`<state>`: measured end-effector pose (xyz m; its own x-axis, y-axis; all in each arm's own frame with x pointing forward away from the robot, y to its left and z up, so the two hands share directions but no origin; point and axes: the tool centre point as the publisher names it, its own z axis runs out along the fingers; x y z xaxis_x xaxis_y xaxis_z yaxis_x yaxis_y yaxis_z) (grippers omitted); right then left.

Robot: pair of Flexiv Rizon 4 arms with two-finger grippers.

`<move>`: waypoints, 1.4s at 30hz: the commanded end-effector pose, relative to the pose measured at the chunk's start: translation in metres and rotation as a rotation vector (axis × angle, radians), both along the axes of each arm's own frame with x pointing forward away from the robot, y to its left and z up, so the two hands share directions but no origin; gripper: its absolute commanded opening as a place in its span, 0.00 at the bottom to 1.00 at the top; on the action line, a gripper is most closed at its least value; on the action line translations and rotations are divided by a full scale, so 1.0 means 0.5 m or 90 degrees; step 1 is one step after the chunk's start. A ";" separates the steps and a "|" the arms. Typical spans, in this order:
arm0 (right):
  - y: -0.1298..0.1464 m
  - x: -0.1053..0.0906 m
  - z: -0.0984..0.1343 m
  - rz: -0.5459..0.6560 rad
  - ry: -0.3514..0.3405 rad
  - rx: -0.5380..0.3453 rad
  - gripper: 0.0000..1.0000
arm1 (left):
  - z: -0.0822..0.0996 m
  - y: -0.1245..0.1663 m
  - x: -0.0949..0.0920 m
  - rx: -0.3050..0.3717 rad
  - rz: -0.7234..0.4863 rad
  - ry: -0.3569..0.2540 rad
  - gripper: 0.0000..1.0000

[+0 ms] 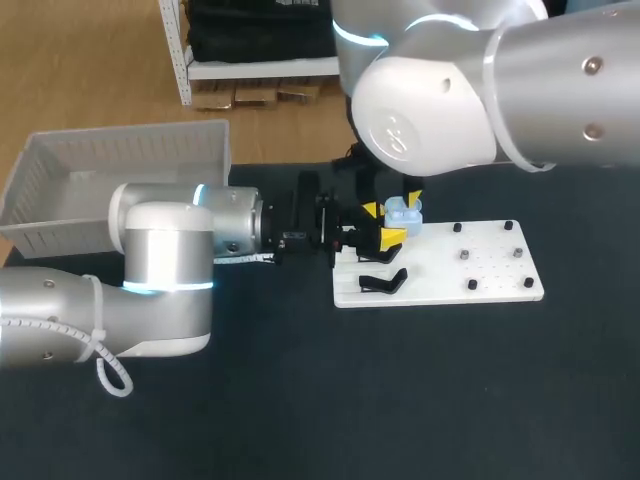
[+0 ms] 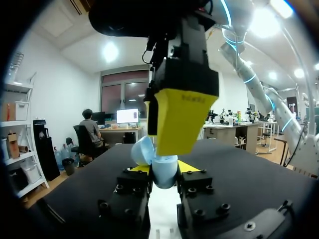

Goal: Pick up each earbud case from the left stands, insert the matching earbuds, close the lid, and place the case in the box.

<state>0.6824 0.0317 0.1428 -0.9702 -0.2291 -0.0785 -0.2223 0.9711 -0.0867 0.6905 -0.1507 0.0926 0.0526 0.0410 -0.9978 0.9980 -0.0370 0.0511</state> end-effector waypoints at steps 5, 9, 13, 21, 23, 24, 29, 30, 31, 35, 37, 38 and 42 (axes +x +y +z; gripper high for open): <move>-0.019 -0.012 0.014 -0.016 -0.014 0.033 0.49 | -0.001 -0.001 -0.003 -0.002 0.005 -0.002 0.00; -0.031 0.001 0.025 -0.056 -0.019 0.058 0.60 | -0.001 -0.001 -0.003 -0.002 0.005 -0.002 0.00; -0.049 0.025 0.028 -0.126 -0.028 0.065 0.95 | -0.001 -0.001 -0.003 -0.002 0.005 -0.002 0.00; -0.093 0.085 0.017 -0.251 -0.022 0.072 1.00 | -0.001 -0.001 -0.003 -0.002 0.005 -0.002 0.00; -0.105 0.095 0.010 -0.269 -0.022 0.060 1.00 | -0.001 -0.001 -0.003 -0.002 0.005 -0.002 0.00; -0.112 0.099 0.006 -0.275 -0.017 0.053 1.00 | -0.001 -0.001 -0.003 -0.002 0.005 -0.002 0.00; -0.139 0.102 -0.013 -0.292 0.000 0.040 1.00 | -0.001 -0.001 -0.003 -0.002 0.005 -0.002 0.00; -0.141 0.100 -0.016 -0.291 0.005 0.037 1.00 | -0.001 -0.001 -0.003 -0.002 0.005 -0.002 0.00; -0.142 0.096 -0.019 -0.289 0.008 0.035 1.00 | -0.001 -0.001 -0.003 -0.002 0.005 -0.002 0.00; -0.143 0.079 -0.032 -0.280 0.023 0.027 1.00 | -0.001 -0.001 -0.003 -0.002 0.005 -0.002 0.00; -0.144 0.072 -0.033 -0.276 0.030 0.025 1.00 | -0.001 -0.001 -0.003 -0.002 0.005 -0.002 0.00; -0.143 0.066 -0.033 -0.273 0.033 0.024 1.00 | -0.001 -0.001 -0.003 -0.002 0.005 -0.002 0.00; -0.141 0.046 -0.031 -0.260 0.050 0.022 1.00 | -0.001 -0.001 -0.003 -0.002 0.005 -0.002 0.00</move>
